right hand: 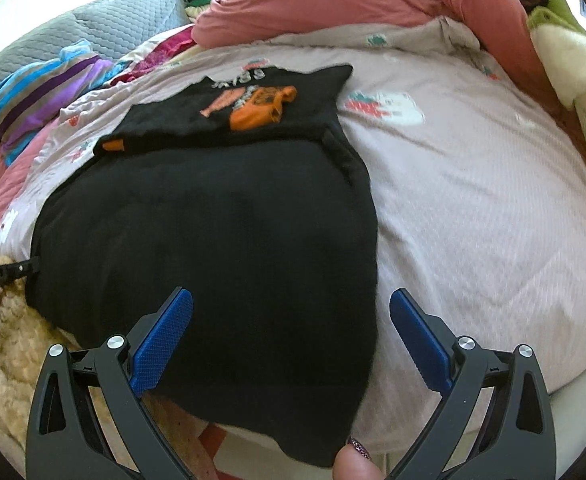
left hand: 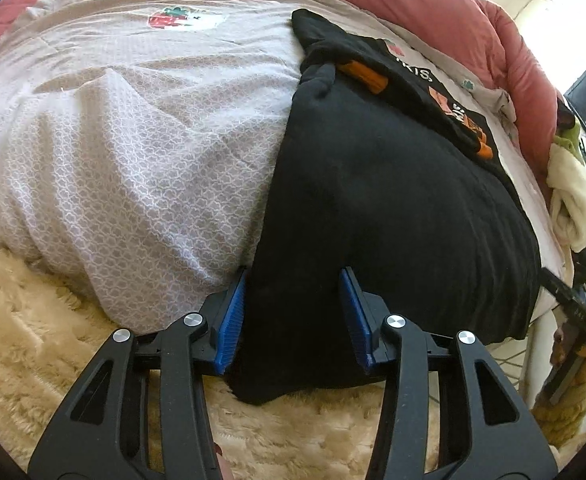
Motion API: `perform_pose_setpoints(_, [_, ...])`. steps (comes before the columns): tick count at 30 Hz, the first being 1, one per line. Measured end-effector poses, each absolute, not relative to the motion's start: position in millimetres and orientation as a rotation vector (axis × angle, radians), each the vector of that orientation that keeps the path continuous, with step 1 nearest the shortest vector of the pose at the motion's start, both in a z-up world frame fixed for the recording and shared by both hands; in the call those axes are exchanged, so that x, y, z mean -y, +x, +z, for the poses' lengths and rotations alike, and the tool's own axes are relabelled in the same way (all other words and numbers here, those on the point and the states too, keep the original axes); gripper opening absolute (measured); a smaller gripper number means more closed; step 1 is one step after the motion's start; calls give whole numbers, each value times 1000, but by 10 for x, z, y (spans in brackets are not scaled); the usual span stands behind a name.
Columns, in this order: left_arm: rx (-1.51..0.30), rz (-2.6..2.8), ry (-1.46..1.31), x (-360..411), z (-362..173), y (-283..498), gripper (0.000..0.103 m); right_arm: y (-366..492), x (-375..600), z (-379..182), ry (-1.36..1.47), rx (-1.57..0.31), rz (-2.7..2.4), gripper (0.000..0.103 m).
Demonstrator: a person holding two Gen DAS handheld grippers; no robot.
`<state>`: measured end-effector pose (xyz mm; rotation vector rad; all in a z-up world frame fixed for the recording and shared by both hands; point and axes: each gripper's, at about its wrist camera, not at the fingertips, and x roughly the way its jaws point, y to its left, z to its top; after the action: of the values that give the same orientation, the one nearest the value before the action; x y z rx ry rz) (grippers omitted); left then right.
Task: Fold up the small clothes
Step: 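Grasp the shirt hem with the left tool while the right tool grasps it too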
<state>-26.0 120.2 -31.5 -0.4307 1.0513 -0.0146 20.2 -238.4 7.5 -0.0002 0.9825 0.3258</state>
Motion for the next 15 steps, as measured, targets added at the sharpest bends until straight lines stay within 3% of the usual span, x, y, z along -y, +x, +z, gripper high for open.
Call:
perform_pose_setpoints(11, [-1051,-11,-416,-1173,-305,-261,36,-48,2582,-47,44,-1077,403,98])
perform_pose_setpoints(12, [-1051,-11,-418,-1177,-306,-260,36,-69,2580,-55,49,-1085,420,92])
perform_pose_setpoints(13, [-1050,-11,-418,-1171,-304,-264,36,-97,2575,-65,53,-1092,440,76])
perform_pose_setpoints(15, [-1050,-10,-416,-1172,-306,-262,36,-143,2563,-99,48,-1110,457,65])
